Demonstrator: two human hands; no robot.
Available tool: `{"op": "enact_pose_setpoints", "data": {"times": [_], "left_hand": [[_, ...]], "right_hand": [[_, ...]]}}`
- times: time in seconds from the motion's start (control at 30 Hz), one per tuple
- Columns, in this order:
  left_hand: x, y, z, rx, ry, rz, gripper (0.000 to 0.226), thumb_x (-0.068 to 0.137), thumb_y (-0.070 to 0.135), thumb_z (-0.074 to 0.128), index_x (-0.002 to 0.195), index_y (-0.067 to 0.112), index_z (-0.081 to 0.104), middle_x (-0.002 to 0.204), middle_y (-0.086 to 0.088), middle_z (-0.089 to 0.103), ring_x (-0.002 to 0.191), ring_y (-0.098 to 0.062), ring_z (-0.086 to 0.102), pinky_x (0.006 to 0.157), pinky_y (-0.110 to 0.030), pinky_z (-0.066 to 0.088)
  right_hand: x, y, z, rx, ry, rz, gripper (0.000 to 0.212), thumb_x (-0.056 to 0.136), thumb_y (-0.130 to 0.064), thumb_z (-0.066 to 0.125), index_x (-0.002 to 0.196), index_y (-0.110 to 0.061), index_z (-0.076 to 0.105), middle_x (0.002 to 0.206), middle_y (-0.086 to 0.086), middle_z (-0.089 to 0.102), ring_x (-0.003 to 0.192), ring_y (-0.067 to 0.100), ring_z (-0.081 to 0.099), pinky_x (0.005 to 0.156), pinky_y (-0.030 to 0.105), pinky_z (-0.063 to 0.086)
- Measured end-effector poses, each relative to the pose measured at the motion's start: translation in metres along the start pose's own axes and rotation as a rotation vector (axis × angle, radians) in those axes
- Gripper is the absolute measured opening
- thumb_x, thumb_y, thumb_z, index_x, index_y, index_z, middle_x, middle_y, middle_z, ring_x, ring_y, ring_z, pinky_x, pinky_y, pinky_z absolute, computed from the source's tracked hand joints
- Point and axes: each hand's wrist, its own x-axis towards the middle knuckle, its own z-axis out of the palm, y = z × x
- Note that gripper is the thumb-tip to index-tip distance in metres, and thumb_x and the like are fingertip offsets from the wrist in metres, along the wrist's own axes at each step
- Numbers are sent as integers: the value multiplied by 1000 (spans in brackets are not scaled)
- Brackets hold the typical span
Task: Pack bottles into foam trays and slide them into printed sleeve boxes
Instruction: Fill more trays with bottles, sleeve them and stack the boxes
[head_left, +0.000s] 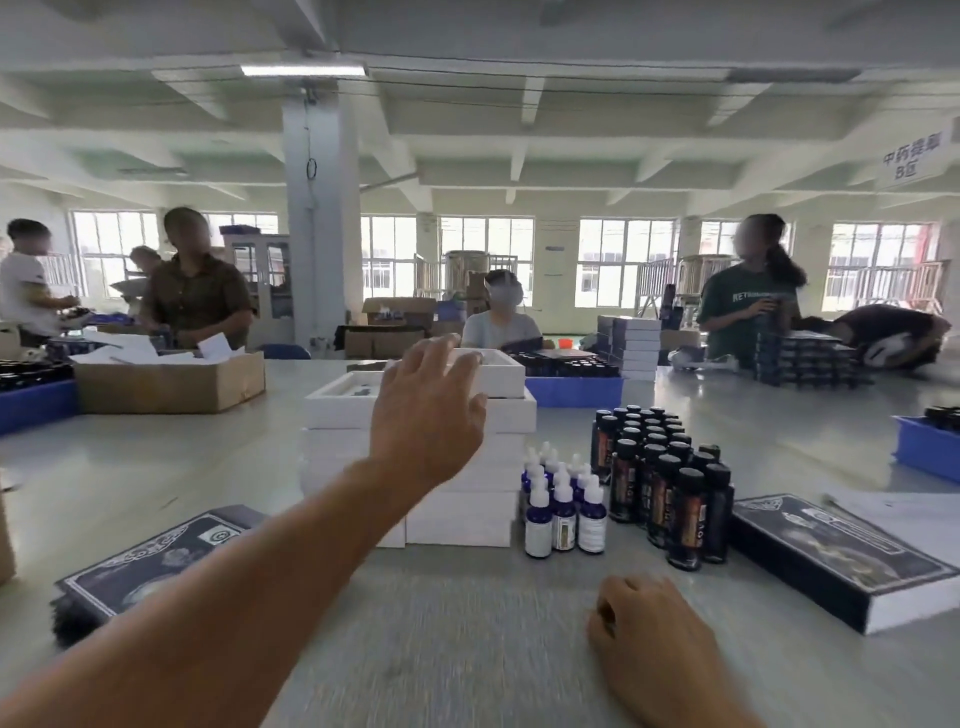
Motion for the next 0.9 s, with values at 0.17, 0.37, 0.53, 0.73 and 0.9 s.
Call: {"op": "enact_pose_setpoints", "data": {"times": [0.17, 0.37, 0.53, 0.73, 0.9], "left_hand": [[47, -10, 18, 118, -223, -128, 51, 96, 39, 46, 143, 19, 42, 143, -8, 48, 137, -28, 32, 112, -51, 25], [51, -19, 20, 60, -196, -105, 36, 85, 9, 58, 119, 16, 68, 118, -10, 66, 113, -31, 54, 97, -53, 45], [29, -7, -11, -117, -28, -47, 36, 90, 10, 54, 124, 14, 65, 119, -8, 64, 109, -27, 54, 97, -45, 46], [-126, 27, -54, -229, 114, 196, 25, 91, 33, 51, 114, 33, 60, 105, 18, 52, 95, -2, 44, 79, -18, 37], [-208, 34, -22, -274, -138, 236, 26, 77, 26, 72, 103, 27, 74, 95, 12, 64, 89, -11, 56, 70, -35, 56]], "right_hand": [[2, 6, 6, -20, 29, -38, 24, 97, -48, 42, 108, -32, 58, 107, -12, 55, 99, 8, 45, 89, 27, 45], [1, 6, 11, -54, 55, -51, 27, 96, -46, 42, 104, -28, 60, 91, -12, 46, 90, 9, 44, 80, 27, 46], [3, 8, 14, -33, 66, -34, 25, 96, -44, 45, 106, -27, 61, 96, -10, 54, 91, 9, 45, 84, 29, 48], [7, 9, 14, -15, 77, 0, 25, 95, -41, 49, 105, -25, 63, 104, -5, 62, 89, 12, 42, 80, 31, 45], [6, 12, 12, 5, 80, 35, 22, 92, -40, 53, 77, -26, 61, 84, -8, 56, 84, 13, 53, 70, 30, 48]]}}
